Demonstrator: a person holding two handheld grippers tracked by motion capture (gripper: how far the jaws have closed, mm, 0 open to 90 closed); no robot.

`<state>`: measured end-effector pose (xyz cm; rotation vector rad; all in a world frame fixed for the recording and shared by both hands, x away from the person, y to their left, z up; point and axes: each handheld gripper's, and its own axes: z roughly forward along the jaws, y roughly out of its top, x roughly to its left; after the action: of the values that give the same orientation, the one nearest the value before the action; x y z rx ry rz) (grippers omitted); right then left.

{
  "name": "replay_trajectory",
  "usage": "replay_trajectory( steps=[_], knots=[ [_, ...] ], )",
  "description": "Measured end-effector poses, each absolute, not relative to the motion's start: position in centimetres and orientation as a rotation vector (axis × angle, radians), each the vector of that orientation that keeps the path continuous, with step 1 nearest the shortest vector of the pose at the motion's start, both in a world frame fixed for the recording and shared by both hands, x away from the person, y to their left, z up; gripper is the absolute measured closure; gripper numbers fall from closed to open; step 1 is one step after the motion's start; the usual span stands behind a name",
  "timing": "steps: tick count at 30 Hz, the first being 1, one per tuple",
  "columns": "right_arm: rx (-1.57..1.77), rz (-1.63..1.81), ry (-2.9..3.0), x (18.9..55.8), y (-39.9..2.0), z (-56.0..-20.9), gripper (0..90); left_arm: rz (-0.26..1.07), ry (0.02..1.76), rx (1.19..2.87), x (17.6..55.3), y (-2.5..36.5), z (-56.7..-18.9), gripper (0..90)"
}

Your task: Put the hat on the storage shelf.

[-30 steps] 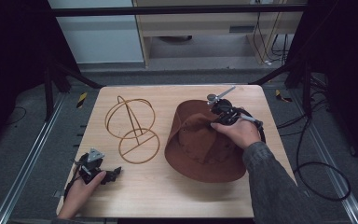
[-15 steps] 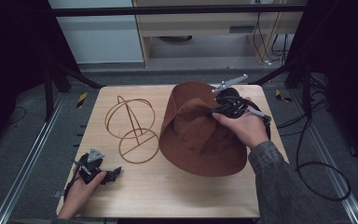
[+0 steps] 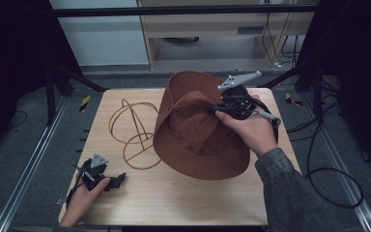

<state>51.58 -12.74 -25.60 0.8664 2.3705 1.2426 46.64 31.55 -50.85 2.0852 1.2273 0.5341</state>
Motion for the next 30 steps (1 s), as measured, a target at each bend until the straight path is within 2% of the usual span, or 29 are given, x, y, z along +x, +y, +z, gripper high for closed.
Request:
replay_trajectory(
  steps=[19, 30],
  knots=[
    [0.796, 1.321, 2.314, 50.4, -11.4, -22.5, 88.9, 0.538, 1.227, 2.083, 46.7, 31.6, -50.9, 0.0],
    [0.725, 1.354, 2.315, 50.2, -8.1, -20.9, 88.9, 0.535, 1.227, 2.086, 46.7, 31.6, -50.8, 0.0]
  ],
)
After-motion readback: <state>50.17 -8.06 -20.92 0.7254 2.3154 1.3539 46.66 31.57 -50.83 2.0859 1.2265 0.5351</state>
